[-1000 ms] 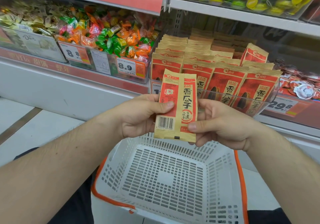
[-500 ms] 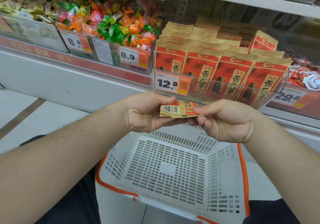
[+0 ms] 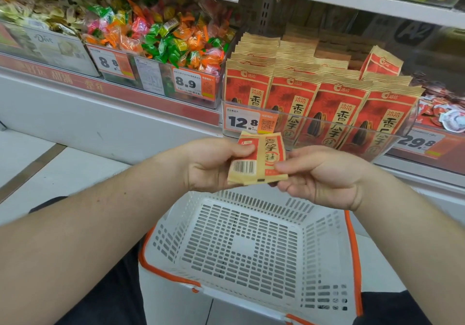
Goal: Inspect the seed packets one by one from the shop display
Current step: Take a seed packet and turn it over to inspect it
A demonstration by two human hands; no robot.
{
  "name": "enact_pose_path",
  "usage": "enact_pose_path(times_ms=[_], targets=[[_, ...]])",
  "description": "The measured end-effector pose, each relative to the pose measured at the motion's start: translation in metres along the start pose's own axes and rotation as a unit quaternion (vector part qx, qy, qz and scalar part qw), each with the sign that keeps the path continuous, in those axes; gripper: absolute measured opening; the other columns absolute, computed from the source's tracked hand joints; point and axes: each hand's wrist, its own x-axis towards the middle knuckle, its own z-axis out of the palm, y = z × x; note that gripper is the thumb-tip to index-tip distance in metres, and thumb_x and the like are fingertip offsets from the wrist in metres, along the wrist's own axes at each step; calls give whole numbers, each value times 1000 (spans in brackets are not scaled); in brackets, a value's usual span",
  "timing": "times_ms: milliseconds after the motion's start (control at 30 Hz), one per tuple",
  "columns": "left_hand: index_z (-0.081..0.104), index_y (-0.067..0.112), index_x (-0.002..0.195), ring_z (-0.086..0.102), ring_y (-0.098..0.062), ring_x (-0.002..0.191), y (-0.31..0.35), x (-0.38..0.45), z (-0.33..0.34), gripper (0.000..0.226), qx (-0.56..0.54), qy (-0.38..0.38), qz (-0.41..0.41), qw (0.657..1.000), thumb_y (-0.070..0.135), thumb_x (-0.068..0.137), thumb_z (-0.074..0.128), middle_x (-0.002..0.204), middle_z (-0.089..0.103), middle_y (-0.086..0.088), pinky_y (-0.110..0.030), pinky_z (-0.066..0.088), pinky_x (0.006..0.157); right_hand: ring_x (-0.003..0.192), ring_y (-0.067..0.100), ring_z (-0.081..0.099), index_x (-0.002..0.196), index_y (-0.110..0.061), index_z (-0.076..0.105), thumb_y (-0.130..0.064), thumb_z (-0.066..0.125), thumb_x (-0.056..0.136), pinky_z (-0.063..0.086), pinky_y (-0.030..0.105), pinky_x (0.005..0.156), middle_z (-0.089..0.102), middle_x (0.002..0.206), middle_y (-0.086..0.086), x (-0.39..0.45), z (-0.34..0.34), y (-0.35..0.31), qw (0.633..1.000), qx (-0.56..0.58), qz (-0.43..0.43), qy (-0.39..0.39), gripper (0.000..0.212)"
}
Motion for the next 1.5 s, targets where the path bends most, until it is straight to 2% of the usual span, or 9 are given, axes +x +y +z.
enact_pose_path(times_ms=[167, 300, 567, 700, 800, 933, 1100, 1300, 1500], targets=[[65, 7, 110, 70, -20, 85, -12, 8, -4, 16, 189, 81, 28, 978, 12, 102, 52, 89, 75, -4, -47, 58, 82, 55, 18, 70, 110, -5, 57, 4, 67, 87, 56, 22, 48, 74, 83, 21, 6, 18, 17, 974, -205, -64, 73, 27], [67, 9, 111, 69, -23, 90, -16, 6, 2, 19, 197, 90, 31, 976, 21, 100, 56, 88, 75, -3, -58, 56, 88, 55, 21, 69, 112, -17, 44, 3, 70, 83, 60, 31, 54, 74, 80, 19, 9, 27, 25, 940, -309, -97, 109, 44], [66, 11, 109, 70, -26, 95, -19, 8, 3, 19, 163, 65, 84, 981, 19, 92, 67, 92, 76, -8, -55, 54, 91, 63, 26, 72, 115, -27, 43, -18, 78, 81, 60, 37, 58, 72, 75, 7, 9, 24, 25, 904, -387, -150, 105, 49], [64, 8, 106, 61, -19, 76, -15, 7, 3, 33, 175, 33, 121, 977, 10, 74, 68, 74, 64, -3, -43, 51, 76, 52, 24, 67, 100, -26, 56, -44, 47, 98, 49, 31, 50, 70, 71, 7, 7, 14, 17, 891, -369, -225, 141, 20], [59, 5, 121, 60, -17, 77, -15, 5, 3, 57, 200, 2, 132, 971, 10, 64, 66, 90, 65, -5, -40, 50, 77, 48, 20, 63, 90, -19, 60, -35, 44, 101, 45, 26, 49, 69, 69, 4, 9, 12, 16, 859, -368, -296, 199, 25], [62, 15, 116, 63, -19, 85, -18, 5, 5, 50, 201, -18, 148, 968, 13, 66, 68, 96, 67, -1, -45, 49, 84, 45, 15, 60, 78, -7, 56, -19, 46, 101, 48, 25, 48, 63, 56, -5, 10, 13, 17, 831, -386, -328, 229, 28], [59, 15, 126, 67, -26, 89, -13, 7, 3, 57, 119, -5, 219, 968, 18, 69, 69, 98, 67, -6, -52, 51, 85, 46, 16, 62, 72, -14, 55, -16, 45, 100, 48, 27, 48, 62, 57, -2, 10, 19, 20, 841, -389, -326, 190, 30], [63, 6, 92, 64, -31, 66, -12, 4, 2, 24, 61, -118, 227, 965, 14, 70, 57, 71, 64, -19, -42, 52, 71, 42, 16, 57, 80, 3, 56, -10, 45, 101, 44, 24, 45, 60, 55, 2, 7, 23, 15, 870, -325, -344, 136, 28], [64, 8, 91, 65, -29, 67, -12, 4, 4, 20, 58, -125, 218, 966, 16, 76, 53, 73, 64, -19, -41, 53, 70, 41, 16, 56, 78, 1, 57, -10, 45, 101, 44, 25, 46, 59, 54, 1, 6, 22, 16, 876, -312, -346, 128, 28]])
